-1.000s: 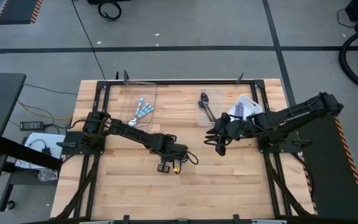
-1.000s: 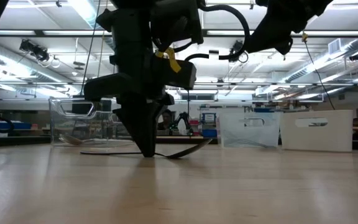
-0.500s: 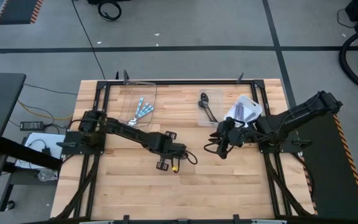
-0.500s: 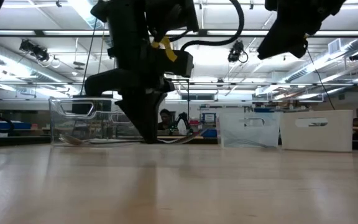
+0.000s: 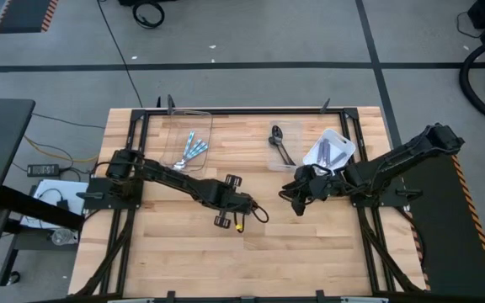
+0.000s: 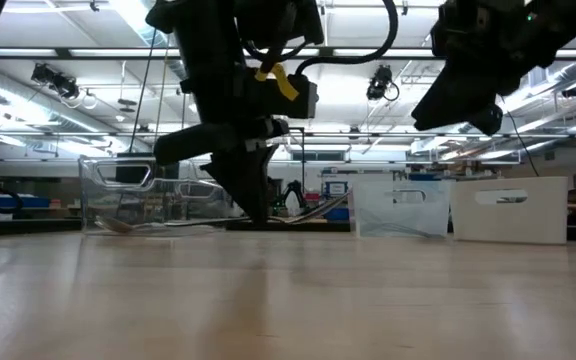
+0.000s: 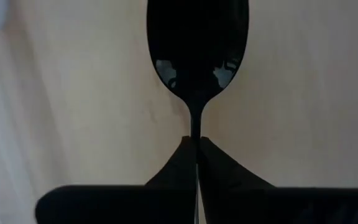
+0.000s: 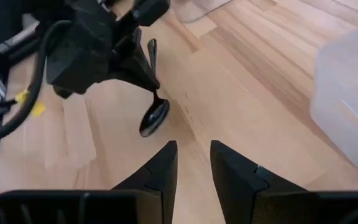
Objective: Sort silverware by color (type)
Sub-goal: Put the black spoon into the transparent white bin
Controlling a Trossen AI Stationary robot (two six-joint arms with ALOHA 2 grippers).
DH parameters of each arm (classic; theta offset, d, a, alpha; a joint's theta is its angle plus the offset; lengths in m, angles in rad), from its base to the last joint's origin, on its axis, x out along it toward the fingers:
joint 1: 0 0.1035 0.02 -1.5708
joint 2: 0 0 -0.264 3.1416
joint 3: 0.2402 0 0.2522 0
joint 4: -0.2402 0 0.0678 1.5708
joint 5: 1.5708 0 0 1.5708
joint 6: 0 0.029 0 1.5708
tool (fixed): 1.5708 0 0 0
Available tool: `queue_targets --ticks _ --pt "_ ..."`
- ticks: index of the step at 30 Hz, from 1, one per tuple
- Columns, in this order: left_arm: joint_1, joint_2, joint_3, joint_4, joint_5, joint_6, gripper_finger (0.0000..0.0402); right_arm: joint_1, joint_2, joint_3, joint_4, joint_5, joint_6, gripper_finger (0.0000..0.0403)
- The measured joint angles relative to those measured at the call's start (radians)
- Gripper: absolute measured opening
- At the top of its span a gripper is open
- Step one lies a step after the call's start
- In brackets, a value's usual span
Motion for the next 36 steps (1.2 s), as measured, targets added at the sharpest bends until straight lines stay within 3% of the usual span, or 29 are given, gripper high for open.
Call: queue_targets --ticks 7,13,24,36 --pt "-0.019 -0.001 0.015 0.037 -0.173 0.077 0.0006 -0.031 0.0 -0.068 0.142 0.0 0.023 0.0106" --pt "-0.051 -0.003 0.017 0.174 -0.35 0.325 0.0005 -0.068 0.0 -0.069 0.172 0.0 0.023 0.0106" --pt "-0.056 -0.003 0.017 0.511 -0.354 0.867 0.0005 -0.106 0.0 -0.069 0.199 -0.006 0.023 0.0106" --pt "-0.039 -0.003 0.017 0.704 -0.217 1.266 0.0005 -0.125 0.0 -0.069 0.226 -0.108 0.047 0.0106"
